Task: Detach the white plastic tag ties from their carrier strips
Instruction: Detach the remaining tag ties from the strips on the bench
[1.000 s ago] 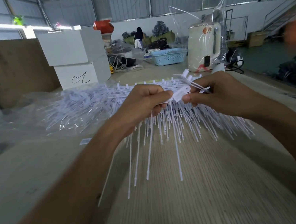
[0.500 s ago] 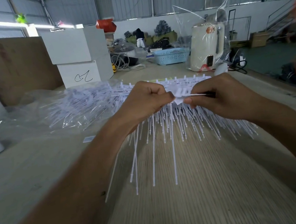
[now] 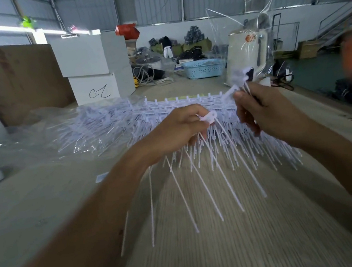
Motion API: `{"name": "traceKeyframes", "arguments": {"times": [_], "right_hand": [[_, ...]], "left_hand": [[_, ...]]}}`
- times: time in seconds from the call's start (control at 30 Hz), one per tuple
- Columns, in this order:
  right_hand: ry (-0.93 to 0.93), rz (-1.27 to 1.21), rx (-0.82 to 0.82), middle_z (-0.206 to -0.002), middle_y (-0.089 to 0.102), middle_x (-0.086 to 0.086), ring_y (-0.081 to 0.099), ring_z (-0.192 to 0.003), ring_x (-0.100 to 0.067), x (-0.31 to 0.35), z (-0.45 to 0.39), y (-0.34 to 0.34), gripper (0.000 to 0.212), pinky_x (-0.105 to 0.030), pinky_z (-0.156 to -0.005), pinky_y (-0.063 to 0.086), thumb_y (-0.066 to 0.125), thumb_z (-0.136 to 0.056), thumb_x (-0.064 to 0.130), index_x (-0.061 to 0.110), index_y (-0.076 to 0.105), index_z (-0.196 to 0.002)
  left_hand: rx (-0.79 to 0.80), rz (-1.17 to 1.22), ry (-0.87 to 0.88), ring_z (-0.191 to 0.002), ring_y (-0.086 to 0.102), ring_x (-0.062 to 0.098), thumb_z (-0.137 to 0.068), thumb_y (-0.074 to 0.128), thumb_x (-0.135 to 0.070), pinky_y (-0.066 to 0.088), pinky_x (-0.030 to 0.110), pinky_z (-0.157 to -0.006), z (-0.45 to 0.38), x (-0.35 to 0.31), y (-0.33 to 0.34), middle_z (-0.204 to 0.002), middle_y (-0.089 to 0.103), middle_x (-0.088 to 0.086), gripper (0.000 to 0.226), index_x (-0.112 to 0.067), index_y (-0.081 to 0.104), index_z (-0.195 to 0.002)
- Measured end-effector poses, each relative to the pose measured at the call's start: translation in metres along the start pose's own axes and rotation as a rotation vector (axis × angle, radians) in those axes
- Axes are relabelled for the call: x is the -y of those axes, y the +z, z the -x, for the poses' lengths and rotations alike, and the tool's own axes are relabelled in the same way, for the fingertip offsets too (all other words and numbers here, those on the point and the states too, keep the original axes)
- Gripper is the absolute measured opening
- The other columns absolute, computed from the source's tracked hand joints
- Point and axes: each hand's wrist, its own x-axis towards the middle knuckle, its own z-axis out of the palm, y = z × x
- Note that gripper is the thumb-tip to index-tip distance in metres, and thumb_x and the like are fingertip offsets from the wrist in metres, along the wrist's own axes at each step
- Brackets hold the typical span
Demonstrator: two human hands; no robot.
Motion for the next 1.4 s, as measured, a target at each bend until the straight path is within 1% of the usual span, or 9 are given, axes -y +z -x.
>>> {"name": "traceKeyframes", "arguments": {"times": [0.1, 0.2, 0.37, 0.57, 0.67, 0.8, 0.93, 1.13, 1.4], "right_hand": [[0.006, 0.038, -0.019, -0.062, 0.05, 0.003, 0.048, -0.049, 0.0, 0.002, 0.0, 0.007, 0.031, -0.011, -0.051, 0.036, 0.045, -0.106, 0.024, 0.008, 0.06, -0.086], [0.129, -0.023, 0.022, -0.059, 0.051, 0.005, 0.045, -0.049, -0.004, 0.004, 0.0, 0.016, 0.032, -0.023, -0.053, 0.036, 0.05, -0.104, 0.029, 0.02, 0.064, -0.077], [0.425, -0.394, 0.016, -0.065, 0.053, -0.006, 0.036, -0.048, -0.01, 0.013, 0.003, 0.019, 0.04, -0.017, -0.041, 0.03, 0.053, -0.103, 0.035, 0.011, 0.069, -0.076], [0.38, -0.418, 0.084, -0.071, 0.062, -0.002, 0.046, -0.051, -0.012, 0.012, 0.006, 0.021, 0.032, -0.025, -0.049, 0.035, 0.043, -0.107, 0.038, 0.023, 0.066, -0.09], [0.322, -0.377, 0.043, -0.066, 0.056, -0.004, 0.04, -0.048, -0.012, 0.011, 0.007, 0.025, 0.034, -0.024, -0.046, 0.03, 0.043, -0.105, 0.046, 0.031, 0.069, -0.091], [0.384, -0.447, 0.072, -0.058, 0.049, 0.0, 0.031, -0.043, -0.009, 0.013, 0.006, 0.024, 0.045, -0.019, -0.04, 0.026, 0.05, -0.098, 0.057, 0.017, 0.062, -0.081], [0.315, -0.442, 0.155, -0.051, 0.042, 0.007, 0.032, -0.043, -0.008, 0.014, 0.01, 0.023, 0.041, -0.02, -0.04, 0.024, 0.063, -0.096, 0.04, 0.028, 0.064, -0.057], [0.294, -0.504, 0.145, -0.056, 0.045, 0.005, 0.034, -0.044, -0.007, 0.014, 0.008, 0.022, 0.031, -0.02, -0.041, 0.028, 0.058, -0.1, 0.034, 0.011, 0.054, -0.08], [0.003, -0.31, 0.222, -0.059, 0.048, 0.002, 0.034, -0.045, -0.008, 0.016, 0.011, 0.027, 0.032, -0.019, -0.045, 0.03, 0.046, -0.107, 0.028, 0.014, 0.048, -0.078]], "left_hand": [[0.035, -0.031, 0.036, -0.068, 0.058, 0.018, -0.101, 0.055, -0.012, 0.048, 0.027, -0.064, 0.0, -0.001, 0.0, -0.091, 0.072, 0.006, 0.02, -0.025, 0.067, -0.109], [0.013, -0.027, 0.082, -0.063, 0.059, 0.017, -0.101, 0.057, -0.014, 0.052, 0.032, -0.065, 0.0, -0.001, 0.001, -0.09, 0.068, 0.006, 0.03, -0.041, 0.066, -0.111], [-0.1, -0.017, 0.103, -0.063, 0.067, 0.015, -0.091, 0.073, -0.018, 0.056, 0.038, -0.066, -0.001, -0.001, -0.002, -0.082, 0.075, 0.003, 0.018, -0.017, 0.064, -0.106], [-0.149, -0.025, 0.148, -0.071, 0.069, 0.035, -0.09, 0.074, -0.015, 0.057, 0.056, -0.07, 0.0, -0.001, -0.001, -0.085, 0.074, 0.007, 0.013, -0.011, 0.068, -0.101], [-0.161, -0.047, 0.164, -0.064, 0.068, 0.03, -0.093, 0.069, -0.014, 0.055, 0.044, -0.06, -0.001, -0.001, -0.001, -0.086, 0.073, 0.004, 0.011, -0.022, 0.067, -0.101], [-0.181, -0.054, 0.159, -0.059, 0.065, 0.021, -0.093, 0.07, -0.015, 0.044, 0.018, -0.047, -0.001, 0.0, -0.001, -0.09, 0.073, 0.004, 0.012, -0.024, 0.069, -0.101], [-0.2, -0.082, 0.168, -0.067, 0.071, 0.02, -0.088, 0.076, -0.022, 0.053, 0.026, -0.059, -0.002, 0.001, -0.001, -0.085, 0.076, 0.0, 0.016, -0.018, 0.068, -0.101], [-0.126, -0.175, 0.059, -0.069, 0.069, 0.02, -0.103, 0.053, -0.035, 0.054, 0.035, -0.074, 0.0, -0.002, 0.005, -0.071, 0.074, -0.002, 0.031, -0.012, 0.068, -0.089], [-0.131, 0.116, -0.016, -0.042, 0.035, 0.006, -0.102, 0.054, -0.021, 0.031, 0.016, -0.047, 0.004, -0.009, -0.001, -0.046, 0.043, -0.007, 0.045, -0.012, 0.054, -0.058]]}}
